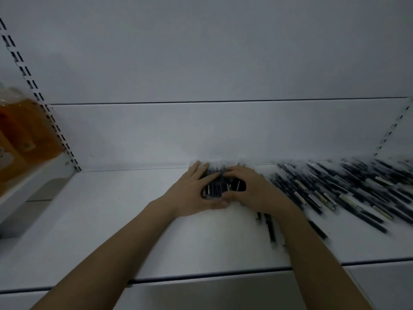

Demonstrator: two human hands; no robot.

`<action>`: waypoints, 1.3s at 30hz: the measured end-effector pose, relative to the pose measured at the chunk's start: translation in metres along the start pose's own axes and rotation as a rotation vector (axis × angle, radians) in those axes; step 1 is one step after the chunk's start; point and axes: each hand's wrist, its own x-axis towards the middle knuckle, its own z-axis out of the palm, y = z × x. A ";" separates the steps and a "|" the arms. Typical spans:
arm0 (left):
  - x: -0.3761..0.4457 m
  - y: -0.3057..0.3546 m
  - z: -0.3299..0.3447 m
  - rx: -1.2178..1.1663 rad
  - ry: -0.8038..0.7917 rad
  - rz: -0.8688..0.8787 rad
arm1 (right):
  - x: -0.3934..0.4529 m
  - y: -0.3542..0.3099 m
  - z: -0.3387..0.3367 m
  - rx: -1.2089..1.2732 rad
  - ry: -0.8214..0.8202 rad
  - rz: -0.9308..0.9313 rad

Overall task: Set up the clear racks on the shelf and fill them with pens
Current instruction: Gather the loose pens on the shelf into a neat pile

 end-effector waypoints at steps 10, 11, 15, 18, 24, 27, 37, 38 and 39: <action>0.001 0.011 0.010 0.171 0.083 -0.101 | -0.031 -0.017 -0.033 -0.051 0.138 -0.010; 0.002 0.010 0.009 0.177 0.073 -0.108 | -0.043 -0.019 -0.037 -0.058 0.119 -0.008; 0.003 0.007 0.009 0.121 0.052 -0.050 | -0.090 -0.015 -0.031 -0.185 -0.071 0.044; 0.004 0.006 0.010 0.081 0.065 0.016 | -0.099 -0.008 -0.011 -0.332 -0.142 0.082; 0.005 0.003 0.011 0.080 0.069 0.078 | -0.068 0.002 0.002 -0.294 0.049 0.109; 0.005 0.002 0.014 0.092 0.078 0.061 | -0.054 0.005 0.001 -0.250 0.118 0.127; 0.005 0.002 0.013 0.038 0.040 0.008 | -0.054 0.003 0.005 -0.314 0.161 0.144; 0.004 0.002 0.014 0.039 0.031 -0.001 | -0.053 0.005 0.005 -0.312 0.131 0.129; 0.004 0.002 0.014 0.038 0.021 -0.007 | -0.051 0.007 0.003 -0.313 0.110 0.108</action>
